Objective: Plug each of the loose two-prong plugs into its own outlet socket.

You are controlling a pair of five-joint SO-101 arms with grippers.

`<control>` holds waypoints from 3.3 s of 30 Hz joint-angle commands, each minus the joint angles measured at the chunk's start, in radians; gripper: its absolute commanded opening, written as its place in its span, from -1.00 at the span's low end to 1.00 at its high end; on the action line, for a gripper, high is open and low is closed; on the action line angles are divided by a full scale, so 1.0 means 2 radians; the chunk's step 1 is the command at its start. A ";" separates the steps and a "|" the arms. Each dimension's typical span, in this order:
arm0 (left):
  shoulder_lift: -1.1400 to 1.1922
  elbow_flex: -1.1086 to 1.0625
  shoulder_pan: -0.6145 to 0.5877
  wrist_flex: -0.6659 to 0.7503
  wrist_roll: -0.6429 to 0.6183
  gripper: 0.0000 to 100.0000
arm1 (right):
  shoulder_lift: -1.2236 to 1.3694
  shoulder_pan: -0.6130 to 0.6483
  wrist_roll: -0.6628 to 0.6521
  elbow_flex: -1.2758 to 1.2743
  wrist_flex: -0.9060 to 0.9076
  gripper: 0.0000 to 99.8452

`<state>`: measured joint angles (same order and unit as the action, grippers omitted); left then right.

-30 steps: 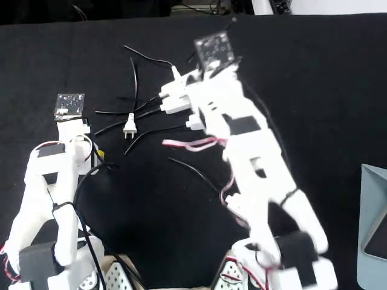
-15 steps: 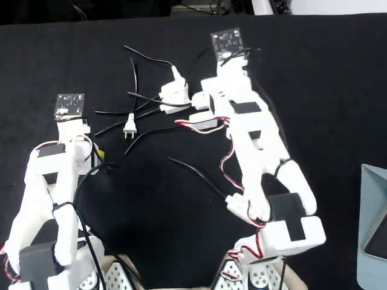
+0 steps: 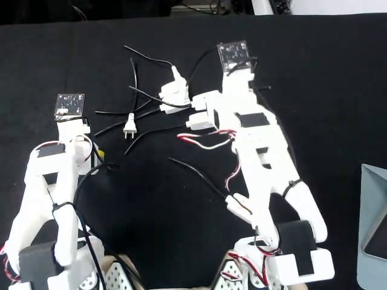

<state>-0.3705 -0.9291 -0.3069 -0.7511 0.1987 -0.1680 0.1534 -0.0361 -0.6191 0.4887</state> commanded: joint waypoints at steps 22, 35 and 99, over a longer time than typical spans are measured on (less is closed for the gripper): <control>-0.012 -0.007 -0.003 0.008 -0.005 -0.57 | 0.197 0.048 0.027 0.048 -0.140 -0.94; -0.013 -0.007 -0.003 0.008 -0.005 -0.57 | -0.014 0.048 -0.020 -0.032 0.066 -0.96; -0.479 -0.169 -0.073 -0.117 -0.074 -0.57 | 0.122 0.021 0.072 0.099 0.091 -0.64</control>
<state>-1.2712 -1.2482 -0.4526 -1.0058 0.0621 0.1189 0.2209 0.0990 -0.4733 0.6866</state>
